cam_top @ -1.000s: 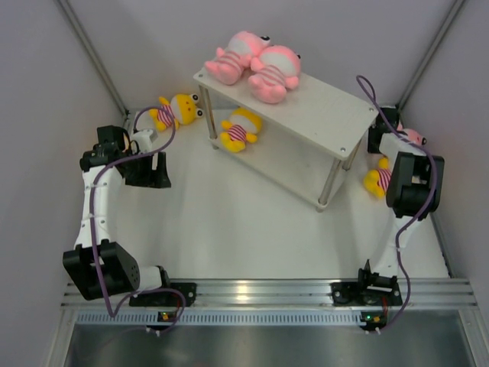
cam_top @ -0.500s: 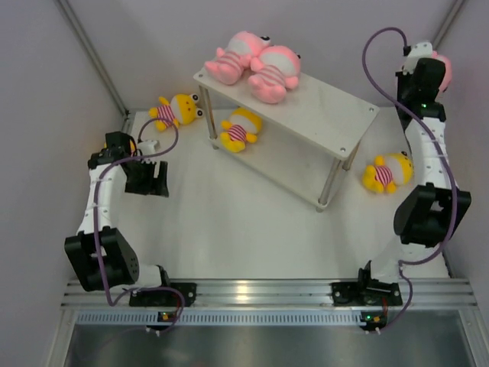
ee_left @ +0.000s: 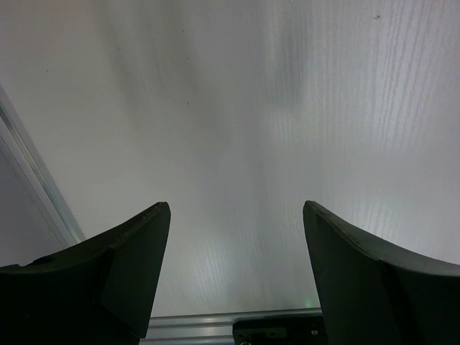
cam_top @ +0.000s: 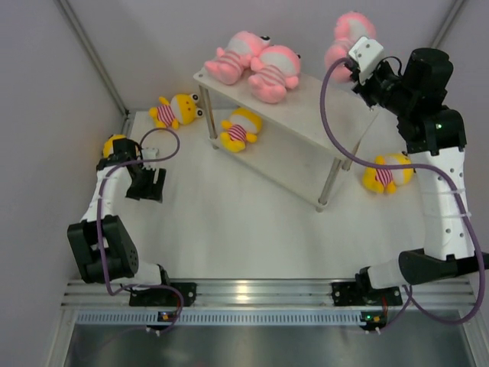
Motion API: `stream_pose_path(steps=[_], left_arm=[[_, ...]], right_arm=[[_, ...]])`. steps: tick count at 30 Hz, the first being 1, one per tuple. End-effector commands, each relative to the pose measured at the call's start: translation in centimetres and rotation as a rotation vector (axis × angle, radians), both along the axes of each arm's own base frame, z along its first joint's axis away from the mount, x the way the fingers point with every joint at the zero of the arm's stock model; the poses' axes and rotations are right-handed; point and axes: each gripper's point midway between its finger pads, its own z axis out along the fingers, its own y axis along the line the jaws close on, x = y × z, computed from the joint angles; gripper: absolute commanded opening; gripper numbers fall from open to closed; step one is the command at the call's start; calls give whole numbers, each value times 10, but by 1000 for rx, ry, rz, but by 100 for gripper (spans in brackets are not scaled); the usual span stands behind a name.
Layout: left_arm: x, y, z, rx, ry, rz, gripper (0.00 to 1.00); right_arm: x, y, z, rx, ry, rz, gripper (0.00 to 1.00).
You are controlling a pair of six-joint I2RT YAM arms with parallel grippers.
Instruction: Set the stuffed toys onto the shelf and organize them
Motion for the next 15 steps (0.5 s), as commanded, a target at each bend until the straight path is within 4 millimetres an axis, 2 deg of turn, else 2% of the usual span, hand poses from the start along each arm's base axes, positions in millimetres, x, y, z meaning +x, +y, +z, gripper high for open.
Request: stream_pose_path(steps=[1, 4, 6, 8, 10, 11, 13, 14, 15], left_arm=[[10, 7, 10, 31, -67, -2, 80], [9, 7, 10, 36, -69, -5, 80], [9, 7, 11, 38, -72, -3, 80], [9, 7, 12, 37, -75, -3, 80], [8, 7, 13, 38, -77, -1, 81], [8, 7, 13, 39, -79, -1, 81], [8, 7, 14, 39, -80, -8, 81], [8, 7, 14, 40, -80, -9, 81], [8, 7, 13, 39, -79, -10, 81]], right_arm=[[-41, 27, -24, -110, 113, 174, 0], [-50, 39, -46, -179, 192, 189, 0], [-50, 47, -51, -184, 214, 178, 0], [-46, 50, -48, -146, 220, 121, 0], [-40, 40, -39, -107, 202, 15, 0], [-33, 35, -24, -62, 151, -50, 0], [-31, 11, -7, 44, 112, -231, 0], [-32, 8, -7, 69, 107, -250, 0], [-41, 6, 5, 118, 72, -245, 0]])
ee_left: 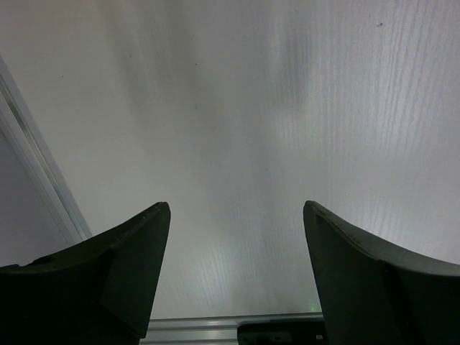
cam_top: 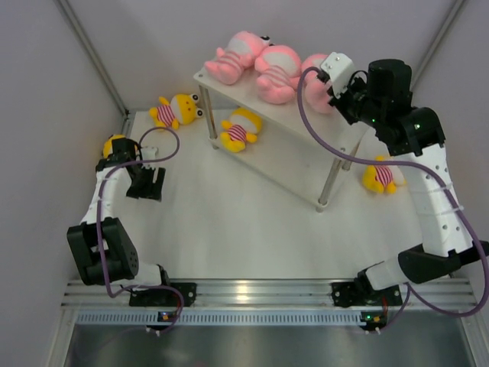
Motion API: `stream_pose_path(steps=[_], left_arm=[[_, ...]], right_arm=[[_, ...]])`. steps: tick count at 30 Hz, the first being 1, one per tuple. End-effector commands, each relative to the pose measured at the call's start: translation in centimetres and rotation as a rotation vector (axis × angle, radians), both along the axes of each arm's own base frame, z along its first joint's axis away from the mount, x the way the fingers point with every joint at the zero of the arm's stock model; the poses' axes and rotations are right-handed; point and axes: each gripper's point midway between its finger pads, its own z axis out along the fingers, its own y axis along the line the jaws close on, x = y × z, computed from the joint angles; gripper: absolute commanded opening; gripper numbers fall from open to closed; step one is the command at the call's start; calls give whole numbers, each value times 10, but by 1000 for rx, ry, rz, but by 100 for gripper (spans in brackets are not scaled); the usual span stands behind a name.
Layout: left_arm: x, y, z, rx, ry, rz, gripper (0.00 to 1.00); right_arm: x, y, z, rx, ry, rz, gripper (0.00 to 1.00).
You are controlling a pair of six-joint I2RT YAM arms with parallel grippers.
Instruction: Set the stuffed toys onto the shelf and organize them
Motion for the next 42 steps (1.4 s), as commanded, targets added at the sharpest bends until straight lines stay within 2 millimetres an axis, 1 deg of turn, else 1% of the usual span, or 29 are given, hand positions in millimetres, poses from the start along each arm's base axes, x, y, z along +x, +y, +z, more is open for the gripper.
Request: stream_pose_path(steps=[1, 2, 4, 7, 10, 12, 13, 14, 15, 16, 17, 18, 20, 22, 26, 29, 31, 32, 33, 34, 36, 38, 39, 40, 42], left_arm=[[5, 3, 9, 17, -52, -9, 81], [5, 3, 8, 13, -50, -10, 81], [7, 2, 8, 10, -52, -12, 81], [7, 1, 8, 3, -54, -13, 81], [7, 1, 9, 5, -57, -14, 81], [6, 1, 9, 5, -57, -18, 81], [6, 1, 9, 5, -57, -16, 81], [5, 1, 9, 8, -55, -19, 81], [5, 1, 8, 10, -54, -18, 81], [5, 1, 9, 10, -56, -20, 81], [5, 1, 9, 10, -55, -21, 81], [5, 1, 9, 11, -56, -21, 81], [4, 2, 10, 13, -59, -23, 81], [3, 2, 9, 13, -56, -22, 81], [2, 2, 8, 17, -54, -27, 81], [4, 2, 8, 12, -54, -29, 81], [5, 0, 8, 4, -55, -31, 81], [4, 0, 7, 4, -52, -31, 81], [4, -1, 7, 2, -51, -31, 81], [4, 0, 7, 1, -54, -30, 81], [3, -1, 7, 1, -53, -32, 81], [2, -1, 7, 0, -53, -31, 81], [2, -2, 7, -1, -53, -33, 81], [2, -2, 7, -2, -53, -33, 81], [1, -2, 6, -4, -52, -32, 81]], right_arm=[[-16, -20, 64, 192, -188, -150, 0], [-24, -17, 65, 212, -188, -125, 0], [-34, -8, 66, 227, -177, -86, 0], [-39, -7, 63, 227, -152, -116, 0], [-35, -10, 43, 192, -84, -183, 0], [-32, -7, 26, 143, -40, -195, 0], [-34, 0, 14, 103, -6, -176, 0], [-32, 5, 5, 60, 11, -159, 0], [-34, 8, -2, 29, 29, -147, 0], [-38, 16, -10, -3, 57, -117, 0], [-38, 20, -17, -39, 72, -97, 0], [-40, 25, -21, -56, 81, -75, 0], [-42, 27, -26, -93, 93, -58, 0], [-44, 26, -25, -108, 89, -52, 0], [-50, 20, -19, -119, 66, -49, 0], [-56, 19, -17, -130, 54, -36, 6], [-57, 20, -17, -129, 43, -36, 16], [-58, 18, -14, -122, 32, -41, 24], [-57, 15, -12, -125, 18, -60, 36], [-56, 14, -7, -105, -8, -75, 39], [-55, 10, 2, -81, -40, -100, 41], [-56, 10, 18, -4, -97, -111, 42], [-57, 14, 23, 29, -110, -95, 43], [-60, 15, 33, 90, -139, -93, 43], [-64, 20, 41, 154, -159, -70, 44]])
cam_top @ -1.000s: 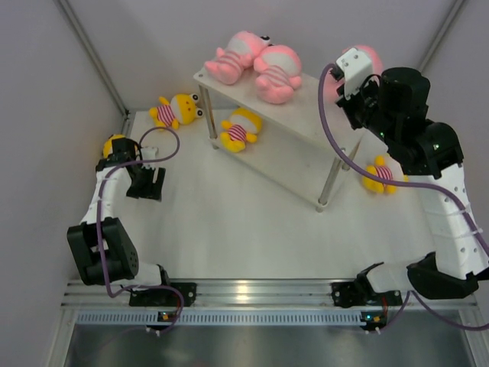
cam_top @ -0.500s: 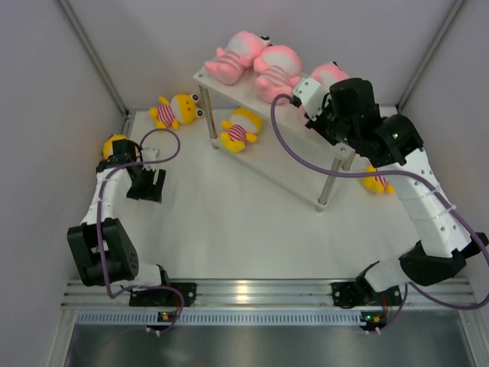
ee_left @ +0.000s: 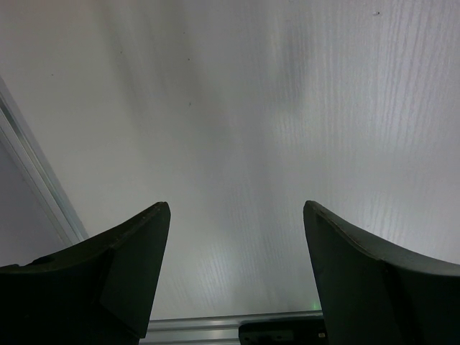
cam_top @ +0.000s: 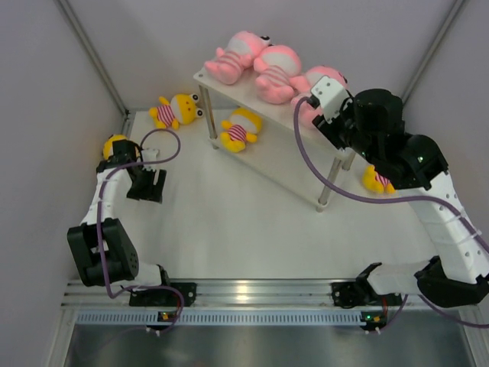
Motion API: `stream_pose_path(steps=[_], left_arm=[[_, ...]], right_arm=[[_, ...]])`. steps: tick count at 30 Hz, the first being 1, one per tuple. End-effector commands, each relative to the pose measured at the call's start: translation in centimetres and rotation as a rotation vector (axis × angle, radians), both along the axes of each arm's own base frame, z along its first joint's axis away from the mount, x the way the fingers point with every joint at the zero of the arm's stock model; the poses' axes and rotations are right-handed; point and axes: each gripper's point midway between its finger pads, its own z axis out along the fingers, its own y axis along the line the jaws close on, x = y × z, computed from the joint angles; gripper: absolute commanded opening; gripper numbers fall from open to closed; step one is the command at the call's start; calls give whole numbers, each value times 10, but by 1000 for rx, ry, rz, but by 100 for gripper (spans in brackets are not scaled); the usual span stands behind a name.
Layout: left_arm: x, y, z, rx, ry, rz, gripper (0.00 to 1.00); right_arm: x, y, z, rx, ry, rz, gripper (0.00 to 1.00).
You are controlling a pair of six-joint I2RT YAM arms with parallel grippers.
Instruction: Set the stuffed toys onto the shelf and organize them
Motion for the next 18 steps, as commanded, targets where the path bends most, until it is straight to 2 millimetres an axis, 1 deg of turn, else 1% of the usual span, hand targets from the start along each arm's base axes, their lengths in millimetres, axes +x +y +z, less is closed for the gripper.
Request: stream_pose_path(steps=[1, 2, 3, 4, 6, 7, 9, 10, 11, 12, 13, 15, 16, 18], left_arm=[[4, -1, 10, -1, -59, -12, 81], [4, -1, 10, -2, -58, -12, 81], [4, -1, 10, -1, -59, -14, 81], [3, -1, 10, -1, -59, -15, 81], [4, 0, 11, 1, -63, -17, 81], [4, -1, 11, -2, -63, -16, 81], [5, -1, 12, -7, -67, -13, 81], [6, -3, 12, -15, -71, -14, 81], [5, -3, 12, -17, -68, -13, 81], [5, -4, 13, -18, -72, -14, 81], [4, -3, 14, -13, -76, -14, 81], [1, -3, 12, -9, -74, -17, 81], [1, -3, 12, -7, -73, -19, 81], [0, -2, 12, -1, -72, -16, 81]], right_arm=[[-13, 7, 52, 233, -163, 22, 46], [-13, 8, 61, 270, -195, 29, 49], [-15, 12, 65, 293, -209, 48, 54], [-16, 15, 68, 317, -219, 65, 55], [-17, 26, 92, 386, -268, 114, 56], [-6, 36, 92, 394, -252, 118, 56], [4, 51, 104, 416, -264, 147, 55], [16, 63, 111, 417, -273, 163, 55], [20, 74, 115, 423, -276, 199, 55], [23, 81, 130, 443, -305, 226, 55], [39, 99, 119, 434, -275, 247, 56], [51, 119, 117, 447, -262, 296, 56], [62, 137, 113, 458, -251, 330, 56], [77, 148, 108, 473, -253, 323, 55]])
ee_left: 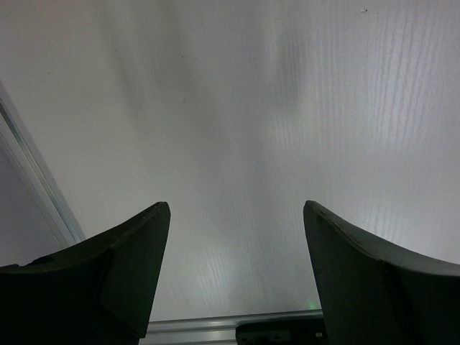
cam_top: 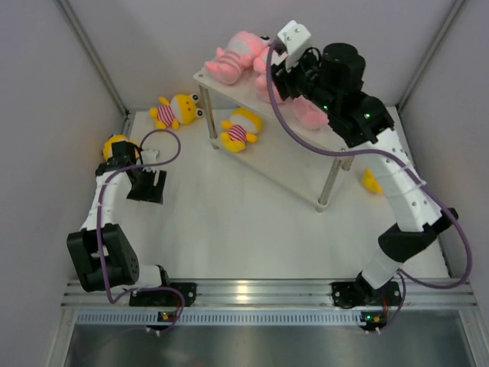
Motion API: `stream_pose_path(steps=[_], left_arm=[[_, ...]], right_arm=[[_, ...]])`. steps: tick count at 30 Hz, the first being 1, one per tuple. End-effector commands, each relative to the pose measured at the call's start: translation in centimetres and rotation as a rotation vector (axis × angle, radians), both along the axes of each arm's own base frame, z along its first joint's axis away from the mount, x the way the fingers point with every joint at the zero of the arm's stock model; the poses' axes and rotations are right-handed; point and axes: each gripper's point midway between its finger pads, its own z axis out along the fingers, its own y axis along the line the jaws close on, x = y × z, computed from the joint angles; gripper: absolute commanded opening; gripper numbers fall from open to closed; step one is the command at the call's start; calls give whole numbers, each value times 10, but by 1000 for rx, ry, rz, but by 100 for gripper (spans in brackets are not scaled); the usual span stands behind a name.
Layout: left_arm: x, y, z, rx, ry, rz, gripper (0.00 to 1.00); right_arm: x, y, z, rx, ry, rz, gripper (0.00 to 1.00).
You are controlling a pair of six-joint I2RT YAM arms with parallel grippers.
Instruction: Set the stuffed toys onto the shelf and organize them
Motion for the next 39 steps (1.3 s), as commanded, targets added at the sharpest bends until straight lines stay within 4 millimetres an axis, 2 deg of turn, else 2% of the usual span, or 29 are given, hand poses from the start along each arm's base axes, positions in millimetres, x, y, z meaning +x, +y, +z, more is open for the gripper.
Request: stream_pose_path(steps=[1, 5, 8, 9, 14, 18, 20, 23, 26, 27, 29, 30, 33, 34, 36, 37, 39], left_arm=[[3, 2, 9, 13, -53, -10, 81], [1, 4, 9, 26, -56, -15, 81], [0, 4, 10, 33, -57, -20, 81], [0, 4, 9, 31, -54, -19, 81], [2, 3, 8, 18, -52, -18, 81], [4, 2, 7, 14, -47, -15, 81], [3, 3, 7, 15, -46, -15, 81], [3, 3, 8, 23, -51, -19, 81], [1, 4, 8, 29, -50, -25, 81], [1, 4, 7, 28, -49, -25, 81], [1, 4, 6, 25, -44, -26, 81], [2, 2, 6, 20, -46, -30, 81], [3, 1, 7, 11, -48, -27, 81], [4, 1, 6, 8, -47, -30, 81], [3, 0, 6, 1, -47, -30, 81], [3, -1, 6, 1, -47, -31, 81], [2, -1, 5, 3, -47, -34, 81]], right_arm=[[23, 47, -12, 41, 9, 95, 55], [37, 69, -31, 32, 37, 139, 54], [47, 69, -32, 73, 30, 100, 46], [49, 70, -38, 72, 39, 95, 44], [51, 76, -37, 145, 45, 96, 38], [55, 84, -39, 195, 65, 93, 29], [57, 88, -44, 189, 72, 96, 28], [55, 88, -47, 175, 70, 67, 30], [51, 83, -44, 166, 66, 60, 41], [49, 82, -43, 161, 67, 62, 51], [40, 76, -31, 162, 47, 66, 64], [35, 74, -26, 161, 41, 72, 76], [13, 61, 4, 185, -9, 99, 88], [0, 52, 23, 205, -43, 109, 91], [-15, 36, 45, 226, -86, 103, 92], [-33, 18, 68, 255, -129, 97, 92], [-47, -9, 85, 280, -167, 34, 92]])
